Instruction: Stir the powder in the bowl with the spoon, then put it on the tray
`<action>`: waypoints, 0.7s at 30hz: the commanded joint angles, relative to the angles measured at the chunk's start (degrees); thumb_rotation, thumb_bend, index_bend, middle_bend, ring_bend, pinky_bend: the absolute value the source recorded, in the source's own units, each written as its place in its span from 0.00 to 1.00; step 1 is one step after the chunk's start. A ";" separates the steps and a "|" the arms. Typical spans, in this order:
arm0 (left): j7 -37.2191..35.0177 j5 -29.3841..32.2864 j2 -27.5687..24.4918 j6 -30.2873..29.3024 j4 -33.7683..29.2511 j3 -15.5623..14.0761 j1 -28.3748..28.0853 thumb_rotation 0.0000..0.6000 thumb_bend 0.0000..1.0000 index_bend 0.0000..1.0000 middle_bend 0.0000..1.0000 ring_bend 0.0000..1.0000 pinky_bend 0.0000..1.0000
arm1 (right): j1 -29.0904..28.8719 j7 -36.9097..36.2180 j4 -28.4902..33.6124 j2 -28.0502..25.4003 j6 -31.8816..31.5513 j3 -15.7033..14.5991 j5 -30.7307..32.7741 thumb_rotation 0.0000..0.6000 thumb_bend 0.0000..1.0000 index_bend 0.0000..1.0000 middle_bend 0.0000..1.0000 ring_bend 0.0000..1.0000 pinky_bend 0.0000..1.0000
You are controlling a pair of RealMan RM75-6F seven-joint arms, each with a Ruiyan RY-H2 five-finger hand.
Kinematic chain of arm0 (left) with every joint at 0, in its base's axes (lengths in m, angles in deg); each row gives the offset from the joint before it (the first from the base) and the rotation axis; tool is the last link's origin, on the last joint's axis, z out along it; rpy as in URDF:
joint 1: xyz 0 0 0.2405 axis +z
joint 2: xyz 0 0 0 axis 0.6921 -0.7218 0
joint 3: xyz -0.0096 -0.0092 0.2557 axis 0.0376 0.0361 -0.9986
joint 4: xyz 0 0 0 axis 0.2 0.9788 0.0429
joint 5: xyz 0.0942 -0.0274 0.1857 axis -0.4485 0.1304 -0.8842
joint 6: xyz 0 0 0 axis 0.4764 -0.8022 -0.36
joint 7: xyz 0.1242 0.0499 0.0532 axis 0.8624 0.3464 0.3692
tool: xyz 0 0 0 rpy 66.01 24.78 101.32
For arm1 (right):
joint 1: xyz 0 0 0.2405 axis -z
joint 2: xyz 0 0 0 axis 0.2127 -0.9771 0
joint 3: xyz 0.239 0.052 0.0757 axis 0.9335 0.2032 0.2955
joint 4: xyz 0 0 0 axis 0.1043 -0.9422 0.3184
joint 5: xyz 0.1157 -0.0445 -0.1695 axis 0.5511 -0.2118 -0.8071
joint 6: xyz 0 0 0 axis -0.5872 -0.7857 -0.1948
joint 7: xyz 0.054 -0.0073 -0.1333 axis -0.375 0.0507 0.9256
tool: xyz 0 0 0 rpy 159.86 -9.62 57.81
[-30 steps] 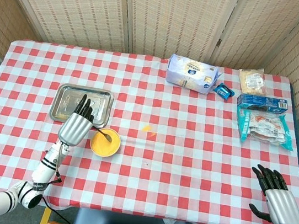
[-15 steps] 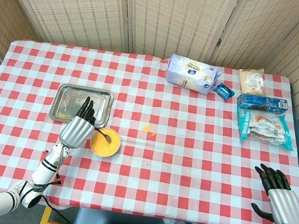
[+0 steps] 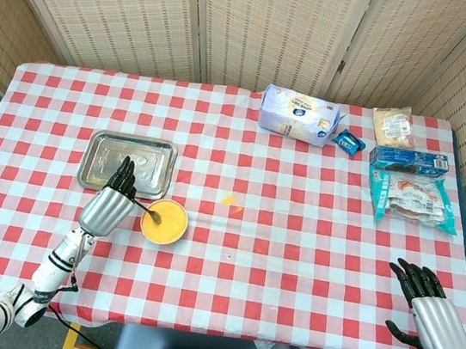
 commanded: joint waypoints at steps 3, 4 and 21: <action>0.75 -0.48 -1.49 -0.07 -1.53 -0.39 0.53 1.00 0.92 0.77 0.35 0.12 0.03 | 0.03 -0.24 0.01 -0.12 -0.15 0.01 -0.05 1.00 0.15 0.00 0.00 0.00 0.00; 0.99 -0.65 -1.77 -0.02 -1.77 -0.56 0.62 1.00 0.92 0.77 0.35 0.12 0.03 | 0.03 -0.27 0.00 -0.15 -0.20 0.00 -0.10 1.00 0.15 0.00 0.00 0.00 0.00; 1.68 -1.77 -7.25 -0.49 -11.55 -0.79 2.23 1.00 0.92 0.77 0.35 0.12 0.03 | -0.25 0.21 0.05 0.13 0.53 -0.10 0.10 1.00 0.15 0.00 0.00 0.00 0.00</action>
